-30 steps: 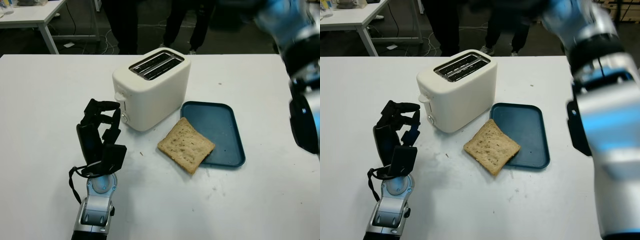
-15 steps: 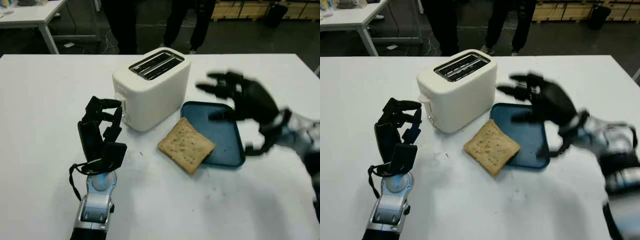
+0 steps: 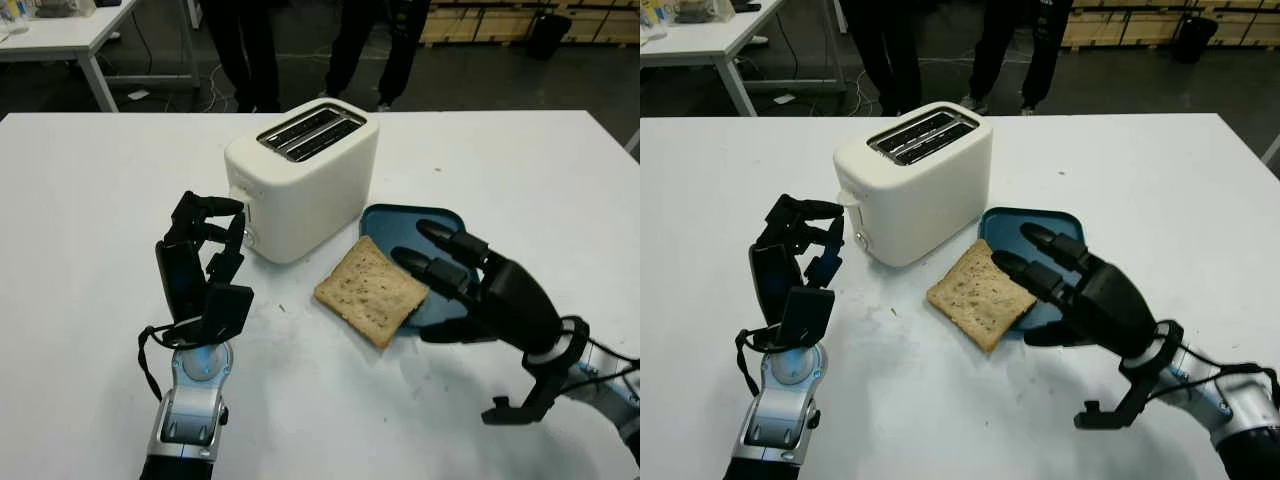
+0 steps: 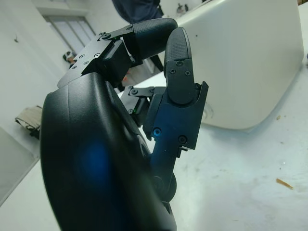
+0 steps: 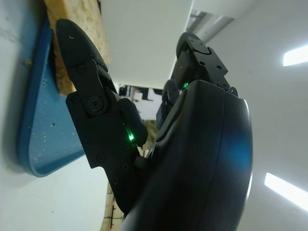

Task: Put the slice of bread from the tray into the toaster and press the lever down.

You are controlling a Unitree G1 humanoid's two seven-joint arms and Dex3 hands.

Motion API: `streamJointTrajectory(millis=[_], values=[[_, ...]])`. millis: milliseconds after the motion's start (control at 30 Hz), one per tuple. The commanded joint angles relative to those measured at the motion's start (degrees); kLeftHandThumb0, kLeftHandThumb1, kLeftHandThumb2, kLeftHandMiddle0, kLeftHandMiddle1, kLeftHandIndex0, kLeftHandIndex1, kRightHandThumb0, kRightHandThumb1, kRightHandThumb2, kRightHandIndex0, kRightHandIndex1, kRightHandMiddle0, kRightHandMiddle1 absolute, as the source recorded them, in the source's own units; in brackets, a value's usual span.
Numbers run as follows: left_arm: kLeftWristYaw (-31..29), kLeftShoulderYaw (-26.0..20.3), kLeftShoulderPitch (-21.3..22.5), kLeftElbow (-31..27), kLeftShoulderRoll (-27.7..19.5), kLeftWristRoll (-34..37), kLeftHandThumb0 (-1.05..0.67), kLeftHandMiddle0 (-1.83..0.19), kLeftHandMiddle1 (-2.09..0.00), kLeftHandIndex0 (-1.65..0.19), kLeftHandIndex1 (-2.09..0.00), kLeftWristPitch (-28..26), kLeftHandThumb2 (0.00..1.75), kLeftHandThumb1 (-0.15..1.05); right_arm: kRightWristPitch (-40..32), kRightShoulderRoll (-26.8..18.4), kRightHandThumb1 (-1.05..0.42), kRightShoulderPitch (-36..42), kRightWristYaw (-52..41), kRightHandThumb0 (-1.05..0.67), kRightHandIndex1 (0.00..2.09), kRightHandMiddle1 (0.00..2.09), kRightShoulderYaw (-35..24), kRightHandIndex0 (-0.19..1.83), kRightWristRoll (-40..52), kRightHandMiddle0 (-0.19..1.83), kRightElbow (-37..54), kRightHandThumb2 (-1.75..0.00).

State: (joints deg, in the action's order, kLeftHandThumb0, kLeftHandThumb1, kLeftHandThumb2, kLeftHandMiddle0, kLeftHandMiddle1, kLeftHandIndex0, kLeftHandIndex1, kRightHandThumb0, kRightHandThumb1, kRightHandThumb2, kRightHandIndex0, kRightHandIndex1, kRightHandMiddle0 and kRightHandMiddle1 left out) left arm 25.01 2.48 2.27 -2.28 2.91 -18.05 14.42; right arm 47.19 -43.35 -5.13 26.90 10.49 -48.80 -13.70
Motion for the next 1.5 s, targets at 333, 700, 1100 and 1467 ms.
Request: streamJointTrajectory(millis=[333, 700, 1100, 1467], values=[[-0.4, -0.1, 0.5, -0.9, 0.8, 0.4, -0.42, -0.61, -1.62, -0.58, -1.33, 0.1, 0.30, 0.92, -4.4, 1.2, -0.76, 0.3, -2.2, -0.80, 0.00, 0.00, 0.6, 0.08, -3.3, 0.12, 0.7, 0.00], [0.1, 0.0, 0.7, -0.8, 1.2, -0.2, -0.42, -0.63, -1.60, -0.59, -1.35, 0.3, 0.29, 0.92, -7.6, 4.1, -0.78, -6.4, 8.2, -0.64, 0.02, 0.03, 8.6, 0.14, -11.6, 0.19, -10.9, -0.01], [0.3, 0.6, 0.6, -1.6, 1.7, -0.3, -0.41, -0.62, -1.61, -0.58, -1.35, -0.4, 0.30, 0.92, -8.7, 4.1, -0.82, -11.2, 12.1, -0.61, 0.01, 0.01, 15.3, 0.16, -12.2, 0.21, -15.2, -0.01], [0.9, 0.5, 0.6, -2.1, 1.6, -0.7, -0.42, -0.61, -1.61, -0.58, -1.35, -0.4, 0.30, 0.92, -12.0, 5.4, -0.77, -13.7, 12.4, -0.60, 0.04, 0.04, 18.9, 0.26, -14.6, 0.30, -13.7, 0.00]])
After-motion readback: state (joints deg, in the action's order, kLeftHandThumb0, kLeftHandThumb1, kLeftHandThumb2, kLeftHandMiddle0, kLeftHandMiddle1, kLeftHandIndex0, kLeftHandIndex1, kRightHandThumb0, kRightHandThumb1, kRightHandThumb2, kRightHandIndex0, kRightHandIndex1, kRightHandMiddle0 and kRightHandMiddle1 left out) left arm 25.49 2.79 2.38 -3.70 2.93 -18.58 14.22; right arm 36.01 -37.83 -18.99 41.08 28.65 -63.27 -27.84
